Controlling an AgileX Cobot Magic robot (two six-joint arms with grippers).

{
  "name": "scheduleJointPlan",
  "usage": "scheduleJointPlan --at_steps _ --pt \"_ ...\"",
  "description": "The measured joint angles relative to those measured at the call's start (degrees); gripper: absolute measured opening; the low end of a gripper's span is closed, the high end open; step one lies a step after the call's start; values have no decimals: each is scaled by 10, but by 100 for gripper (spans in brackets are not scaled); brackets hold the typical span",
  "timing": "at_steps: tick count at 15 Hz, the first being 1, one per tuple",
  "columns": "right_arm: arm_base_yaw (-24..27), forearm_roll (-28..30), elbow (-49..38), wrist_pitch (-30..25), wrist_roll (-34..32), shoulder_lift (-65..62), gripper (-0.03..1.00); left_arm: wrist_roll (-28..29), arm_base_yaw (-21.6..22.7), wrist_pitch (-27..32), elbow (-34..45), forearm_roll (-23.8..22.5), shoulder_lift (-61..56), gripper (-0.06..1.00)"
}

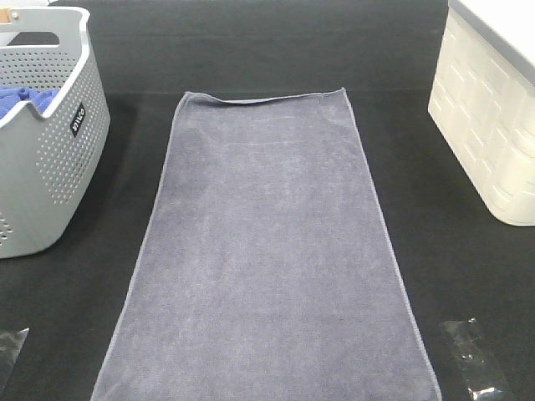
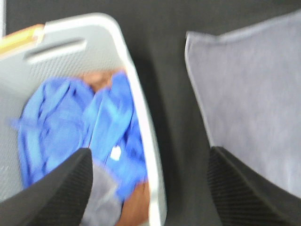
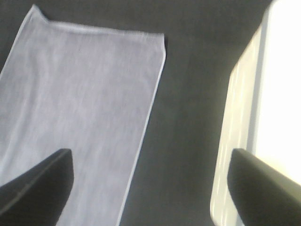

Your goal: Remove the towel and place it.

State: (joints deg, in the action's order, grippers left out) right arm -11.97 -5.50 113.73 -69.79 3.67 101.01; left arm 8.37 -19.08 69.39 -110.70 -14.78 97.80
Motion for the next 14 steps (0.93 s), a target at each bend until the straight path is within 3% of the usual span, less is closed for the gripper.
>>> scheduleJointPlan --at_steps 4,6,7,10,14 --pt "0 1 -237 0 0 -182 83 9 0 1 229 1 -215 66" --pt "0 2 -318 0 0 -237 83 11 0 1 307 9 -282 66" --pt "0 2 -400 0 0 -283 83 11 0 2 380 22 -349 66" --pt "0 2 -539 -1 0 -370 83 11 0 -14 541 60 -476 66" --pt "0 3 -704 -1 0 -506 83 11 0 -50 712 104 -640 66"
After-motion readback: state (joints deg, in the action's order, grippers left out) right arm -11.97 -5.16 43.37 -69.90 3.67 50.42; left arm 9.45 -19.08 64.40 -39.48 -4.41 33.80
